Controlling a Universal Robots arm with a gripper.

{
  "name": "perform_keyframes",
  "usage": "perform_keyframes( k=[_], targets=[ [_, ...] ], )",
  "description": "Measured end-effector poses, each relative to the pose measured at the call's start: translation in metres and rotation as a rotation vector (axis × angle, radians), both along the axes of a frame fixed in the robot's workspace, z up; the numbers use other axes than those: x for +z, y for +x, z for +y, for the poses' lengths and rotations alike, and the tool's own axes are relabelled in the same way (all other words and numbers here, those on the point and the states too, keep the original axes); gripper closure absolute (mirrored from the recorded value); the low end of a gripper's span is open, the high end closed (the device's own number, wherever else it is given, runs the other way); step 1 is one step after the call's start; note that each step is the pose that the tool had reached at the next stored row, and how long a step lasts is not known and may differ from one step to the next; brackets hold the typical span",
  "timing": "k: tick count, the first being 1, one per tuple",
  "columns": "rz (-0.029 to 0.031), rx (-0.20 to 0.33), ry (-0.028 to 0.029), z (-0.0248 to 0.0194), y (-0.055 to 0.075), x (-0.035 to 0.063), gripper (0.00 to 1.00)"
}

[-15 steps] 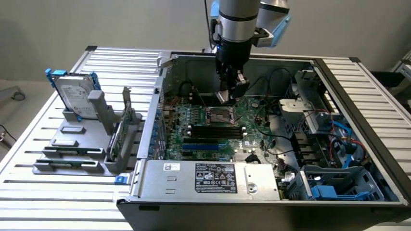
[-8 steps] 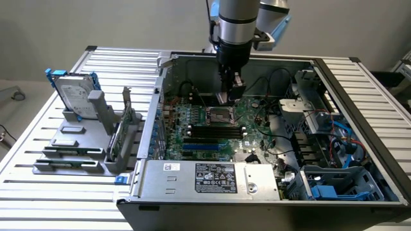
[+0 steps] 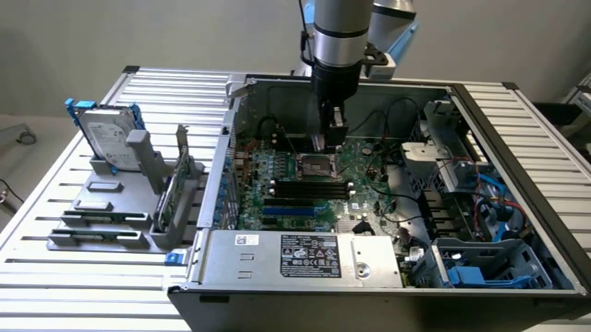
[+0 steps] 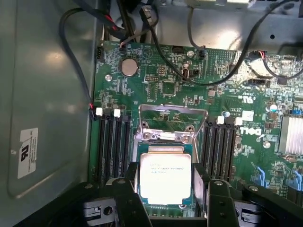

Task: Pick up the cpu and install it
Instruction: 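Place the cpu into insertion slot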

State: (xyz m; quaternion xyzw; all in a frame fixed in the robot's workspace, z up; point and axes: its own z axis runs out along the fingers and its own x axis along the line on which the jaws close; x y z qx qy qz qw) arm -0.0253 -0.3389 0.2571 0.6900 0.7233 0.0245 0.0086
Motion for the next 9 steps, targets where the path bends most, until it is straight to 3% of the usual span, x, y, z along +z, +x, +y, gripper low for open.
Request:
perform_keyframes(
  k=[3,9],
  targets=[
    [0.0004,-0.043,-0.0001,0.0000,-0.0001,-0.0009,0.45],
    [0.0006,-0.059,0.0004,-0.0033,-0.0055,-0.0036,0.45]
  ],
)
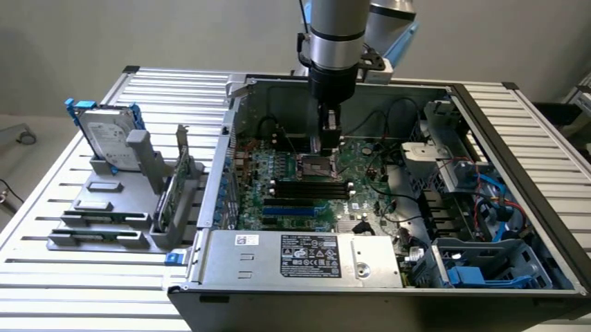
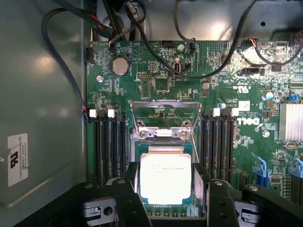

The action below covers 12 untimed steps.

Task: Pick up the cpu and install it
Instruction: 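Place the cpu into insertion slot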

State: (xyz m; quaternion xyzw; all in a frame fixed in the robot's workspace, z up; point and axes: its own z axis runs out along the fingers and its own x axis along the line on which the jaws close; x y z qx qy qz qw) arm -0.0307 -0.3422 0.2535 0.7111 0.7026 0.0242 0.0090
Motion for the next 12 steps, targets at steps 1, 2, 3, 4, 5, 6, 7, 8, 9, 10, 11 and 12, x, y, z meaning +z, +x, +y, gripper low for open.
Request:
perform_keyframes(
  k=[1,2,3,4,5,6,7,8,9,10,11,12],
  targets=[
    [0.0000,0.000,0.0002,-0.0019,-0.0010,-0.0005,0.45],
    [0.0000,0.000,0.0005,-0.0037,-0.0020,-0.0010,0.45],
    [0.0000,-0.001,0.0006,-0.0053,-0.0030,-0.0015,0.45],
    [0.0000,-0.001,0.0009,-0.0065,-0.0042,-0.0022,0.45],
    [0.0000,-0.002,0.0014,-0.0068,-0.0056,-0.0028,0.45],
    [0.0000,-0.004,0.0018,-0.0068,-0.0069,-0.0032,0.45],
    [0.0000,-0.004,0.0018,-0.0069,-0.0071,-0.0033,0.45],
    [0.0001,-0.004,0.0018,-0.0069,-0.0071,-0.0033,0.45],
    [0.0001,-0.004,0.0017,-0.0069,-0.0071,-0.0033,0.45],
    [0.0001,-0.004,0.0017,-0.0069,-0.0071,-0.0034,0.45],
    [-0.0002,-0.004,0.0024,-0.0069,-0.0071,-0.0039,0.45],
    [-0.0018,-0.004,0.0039,-0.0068,-0.0072,-0.0049,0.45]
  ],
)
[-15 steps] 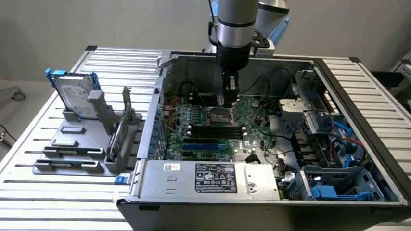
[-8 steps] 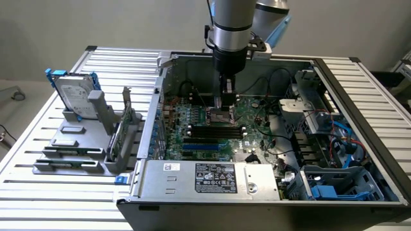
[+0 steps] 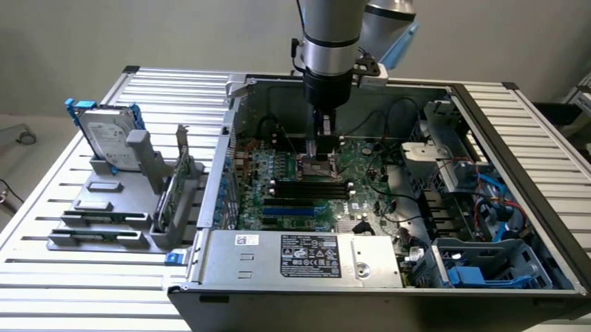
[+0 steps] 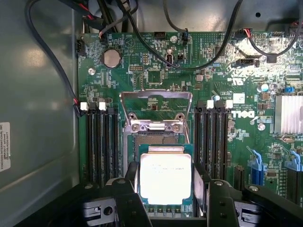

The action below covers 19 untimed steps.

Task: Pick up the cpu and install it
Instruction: 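Place the cpu into insertion slot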

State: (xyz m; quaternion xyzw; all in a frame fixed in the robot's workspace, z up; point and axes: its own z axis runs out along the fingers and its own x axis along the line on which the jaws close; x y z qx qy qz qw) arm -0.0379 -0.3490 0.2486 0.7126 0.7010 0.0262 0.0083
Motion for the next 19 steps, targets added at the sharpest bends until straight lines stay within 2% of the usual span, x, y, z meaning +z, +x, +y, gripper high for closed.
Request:
perform_keyframes(
  k=[4,10,19],
  targets=[
    [-0.0087,0.000,0.0064,0.0000,-0.001,-0.0047,0.45],
    [-0.0117,-0.003,0.0079,-0.0001,-0.007,-0.0154,0.45],
    [-0.0156,-0.004,0.0225,0.0000,-0.007,-0.0285,0.45]
  ],
)
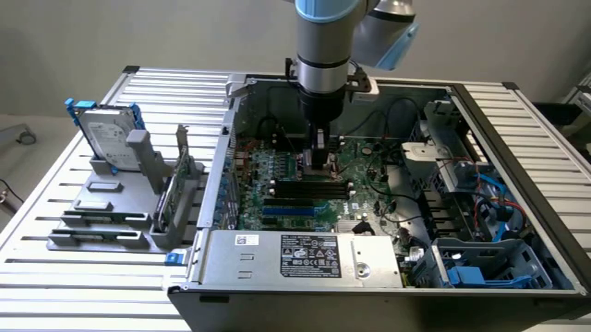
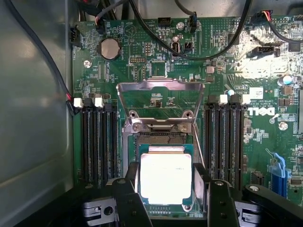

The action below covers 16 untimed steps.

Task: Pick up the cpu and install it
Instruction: 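Place the cpu into insertion slot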

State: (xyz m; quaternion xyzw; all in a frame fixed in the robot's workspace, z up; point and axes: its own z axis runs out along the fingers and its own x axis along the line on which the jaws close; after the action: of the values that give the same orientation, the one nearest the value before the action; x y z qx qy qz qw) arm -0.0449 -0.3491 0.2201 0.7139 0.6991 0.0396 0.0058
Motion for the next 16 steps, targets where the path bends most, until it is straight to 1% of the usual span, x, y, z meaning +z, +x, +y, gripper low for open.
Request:
perform_keyframes(
  k=[6,8,10,12,16],
  targets=[
    [-0.0018,0.000,0.0112,0.0004,0.000,-0.0061,0.45],
    [-0.0024,0.000,0.0139,0.0005,0.000,-0.0074,0.45],
    [-0.0031,0.000,0.0154,0.0006,0.000,-0.0088,0.45],
    [-0.0041,0.000,0.0155,0.0005,0.000,-0.0102,0.45],
    [-0.0086,-0.002,0.0156,0.0007,0.000,-0.0126,0.45]
  ],
)
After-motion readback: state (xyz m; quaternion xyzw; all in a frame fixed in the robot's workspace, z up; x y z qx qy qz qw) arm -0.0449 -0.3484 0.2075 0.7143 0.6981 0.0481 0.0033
